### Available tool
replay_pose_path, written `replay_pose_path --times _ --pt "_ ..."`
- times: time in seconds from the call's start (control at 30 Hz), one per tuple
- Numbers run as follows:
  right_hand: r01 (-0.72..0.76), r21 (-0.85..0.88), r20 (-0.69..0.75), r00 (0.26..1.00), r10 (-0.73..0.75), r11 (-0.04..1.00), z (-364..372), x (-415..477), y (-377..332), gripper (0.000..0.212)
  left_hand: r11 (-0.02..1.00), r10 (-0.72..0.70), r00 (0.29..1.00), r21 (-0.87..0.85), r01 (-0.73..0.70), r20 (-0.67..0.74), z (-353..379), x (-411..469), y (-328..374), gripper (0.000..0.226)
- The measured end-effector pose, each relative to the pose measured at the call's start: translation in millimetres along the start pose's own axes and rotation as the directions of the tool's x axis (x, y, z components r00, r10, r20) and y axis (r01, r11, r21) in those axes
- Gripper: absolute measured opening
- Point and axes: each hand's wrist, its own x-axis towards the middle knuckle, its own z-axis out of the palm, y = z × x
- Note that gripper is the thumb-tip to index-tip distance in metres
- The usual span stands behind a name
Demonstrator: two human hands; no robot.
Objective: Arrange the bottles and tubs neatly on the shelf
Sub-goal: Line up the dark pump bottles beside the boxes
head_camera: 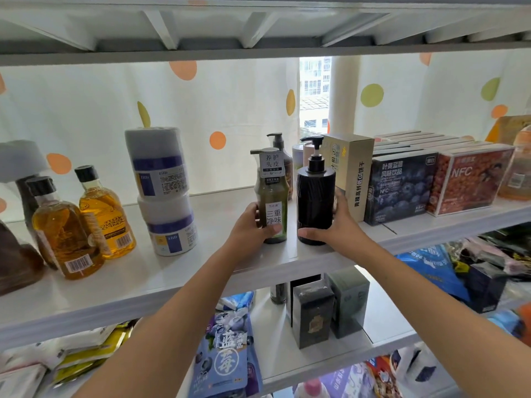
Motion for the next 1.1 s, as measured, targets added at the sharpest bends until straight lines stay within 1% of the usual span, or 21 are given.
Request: replay_pose_path --times 0.07,0.13,0.2,0.3,0.37,0.57,0.63,0.73,0.87,0.97,1.1 --pt "-0.034 0.0 0.042 0.999 0.034 0.999 -5.2 1.7 2.1 0.106 1.0 -0.006 1.0 -0.016 0.006 -0.001 0.7 -0.6 -1.6 0.044" --pt "-0.051 0.013 0.012 0.999 0.051 0.999 -5.5 2.8 3.4 0.096 1.0 -0.005 1.0 -0.024 0.005 -0.001 1.3 -1.2 -2.6 0.043" --pt "-0.051 0.008 -0.018 0.999 0.051 0.999 -3.5 2.6 2.7 0.092 1.0 -0.001 1.0 -0.025 0.001 0.0 0.9 -1.3 -2.8 0.043" --pt "-0.045 0.005 -0.017 0.999 0.045 0.999 -4.5 3.1 0.2 0.088 0.999 0.001 1.0 -0.038 -0.001 0.005 0.8 -2.3 -2.7 0.044" --pt "-0.033 -0.006 -0.029 0.999 0.033 0.999 -5.9 4.8 -0.8 0.087 1.0 0.005 1.0 -0.028 -0.004 0.004 1.3 -2.7 -4.3 0.045" --pt "-0.014 -0.043 -0.102 0.995 0.009 0.999 6.2 14.6 1.2 0.092 1.0 0.0 1.0 0.003 0.0 -0.001 -0.3 2.0 -5.9 0.046" --pt "-0.014 -0.044 -0.085 0.996 0.011 0.999 4.5 18.1 2.3 0.09 1.0 0.001 1.0 0.025 -0.001 -0.002 -0.4 3.9 -5.9 0.045" --pt "-0.019 -0.01 -0.021 1.0 0.019 1.0 -5.0 20.2 3.6 0.084 1.0 0.004 1.0 0.027 -0.004 -0.003 1.3 5.0 -4.5 0.045" --pt "-0.014 0.016 -0.009 1.0 0.014 1.0 -14.8 19.3 8.6 0.077 1.0 0.003 1.0 0.02 -0.003 0.003 6.3 7.4 -3.6 0.045" --pt "-0.008 0.014 0.012 1.0 0.008 1.0 -19.7 18.2 11.9 0.076 1.0 0.003 1.0 0.021 -0.003 0.003 9.8 8.5 -4.4 0.045" --pt "-0.012 0.01 0.019 1.0 0.012 1.0 -22.5 19.1 16.4 0.08 1.0 0.006 1.0 0.027 -0.006 0.002 11.9 8.2 -3.3 0.044"
